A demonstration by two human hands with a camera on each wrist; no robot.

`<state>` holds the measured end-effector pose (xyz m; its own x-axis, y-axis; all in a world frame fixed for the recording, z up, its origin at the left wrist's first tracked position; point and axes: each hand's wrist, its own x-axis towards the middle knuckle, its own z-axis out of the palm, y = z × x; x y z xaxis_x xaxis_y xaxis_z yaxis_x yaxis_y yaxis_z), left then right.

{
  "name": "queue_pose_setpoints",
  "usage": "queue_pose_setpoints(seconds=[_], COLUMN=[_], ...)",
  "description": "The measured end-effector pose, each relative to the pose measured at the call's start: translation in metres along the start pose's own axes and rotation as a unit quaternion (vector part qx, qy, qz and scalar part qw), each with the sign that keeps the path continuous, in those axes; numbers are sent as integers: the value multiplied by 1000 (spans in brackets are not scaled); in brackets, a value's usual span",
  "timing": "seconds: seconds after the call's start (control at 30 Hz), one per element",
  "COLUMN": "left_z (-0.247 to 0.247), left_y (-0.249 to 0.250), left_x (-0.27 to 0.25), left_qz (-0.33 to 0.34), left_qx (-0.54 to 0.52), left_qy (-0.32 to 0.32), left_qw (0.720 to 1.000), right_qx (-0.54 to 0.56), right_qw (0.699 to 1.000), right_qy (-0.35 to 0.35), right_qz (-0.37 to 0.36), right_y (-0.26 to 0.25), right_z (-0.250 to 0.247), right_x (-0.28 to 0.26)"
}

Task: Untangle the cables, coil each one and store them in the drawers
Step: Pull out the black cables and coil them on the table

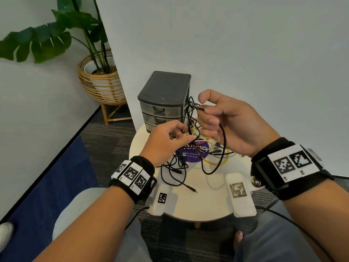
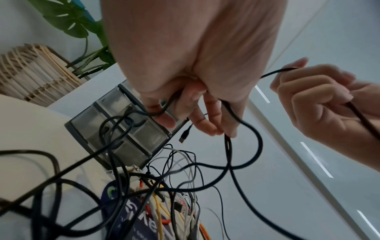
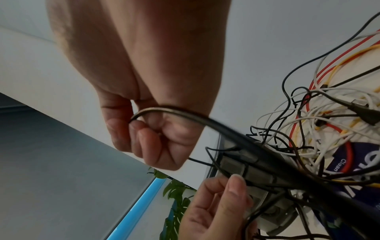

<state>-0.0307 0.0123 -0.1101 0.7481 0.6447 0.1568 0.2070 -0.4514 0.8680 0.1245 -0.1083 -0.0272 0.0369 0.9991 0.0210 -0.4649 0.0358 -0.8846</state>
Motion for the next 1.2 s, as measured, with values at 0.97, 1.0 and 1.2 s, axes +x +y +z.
queue_pose_setpoints(seconds=[0.97, 1.0, 1.2], left_z=[-11, -10, -8], left_y=[3, 5, 5], left_x=[3, 3, 7], left_qz=[-11, -15, -11], left_qx=[-197, -194, -186], left_qy=[-11, -14, -19], left_qw=[980, 981, 982], right_qx=[-407, -421, -392], right_qw=[872, 868, 884], right_qy=[260, 248, 254], right_qz=[79, 89, 34], right_y=[56, 58, 52], right_z=[-75, -77, -81], right_x=[-8, -9, -14])
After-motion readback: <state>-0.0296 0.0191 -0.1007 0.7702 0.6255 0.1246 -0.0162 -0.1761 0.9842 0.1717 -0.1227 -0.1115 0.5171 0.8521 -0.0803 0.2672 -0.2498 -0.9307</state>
